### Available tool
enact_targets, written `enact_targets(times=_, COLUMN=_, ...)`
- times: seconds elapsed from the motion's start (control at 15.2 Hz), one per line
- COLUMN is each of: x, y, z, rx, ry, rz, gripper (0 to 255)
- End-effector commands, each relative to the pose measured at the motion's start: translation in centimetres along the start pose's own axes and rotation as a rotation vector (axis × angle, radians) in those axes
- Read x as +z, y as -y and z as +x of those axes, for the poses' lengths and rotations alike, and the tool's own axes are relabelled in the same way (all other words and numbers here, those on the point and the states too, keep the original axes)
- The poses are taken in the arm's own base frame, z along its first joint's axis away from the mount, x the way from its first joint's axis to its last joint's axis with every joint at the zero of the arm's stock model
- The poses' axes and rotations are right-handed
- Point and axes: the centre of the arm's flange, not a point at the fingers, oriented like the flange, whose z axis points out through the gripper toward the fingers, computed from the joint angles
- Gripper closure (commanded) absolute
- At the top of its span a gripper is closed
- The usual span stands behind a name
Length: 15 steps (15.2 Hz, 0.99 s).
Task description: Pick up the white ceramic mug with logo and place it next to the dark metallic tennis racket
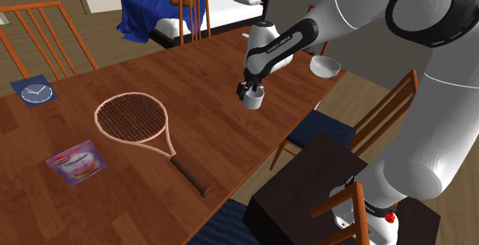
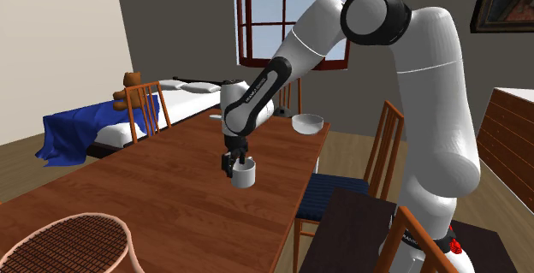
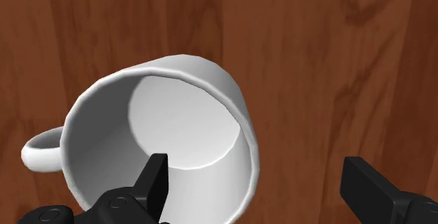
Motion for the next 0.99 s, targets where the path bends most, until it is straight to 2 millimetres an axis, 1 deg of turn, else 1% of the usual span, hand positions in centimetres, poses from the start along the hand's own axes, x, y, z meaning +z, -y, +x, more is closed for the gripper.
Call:
enact_targets(times=0.0, x=1.1, y=-0.1, z=0.0, rx=0.0, ry=-0.001, rz=0.0, gripper=0)
enact_targets(times=0.13, x=2.2, y=-0.1, z=0.0, rx=0.0, ry=-0.001, rz=0.0, gripper=0)
enact_targets(times=0.2, x=3.0, y=-0.1, z=0.0, rx=0.0, ry=-0.001, rz=0.0, gripper=0)
enact_targets(times=0.73, x=3.0, y=-0.1, z=0.0, rx=0.0, ry=-0.001, rz=0.0, gripper=0)
enact_targets(times=0.79, x=3.0, y=-0.1, z=0.0, rx=0.0, ry=-0.001, rz=0.0, gripper=255)
enact_targets(times=0.92, x=3.0, y=-0.1, z=0.0, rx=0.0, ry=-0.001, rz=0.0, gripper=255)
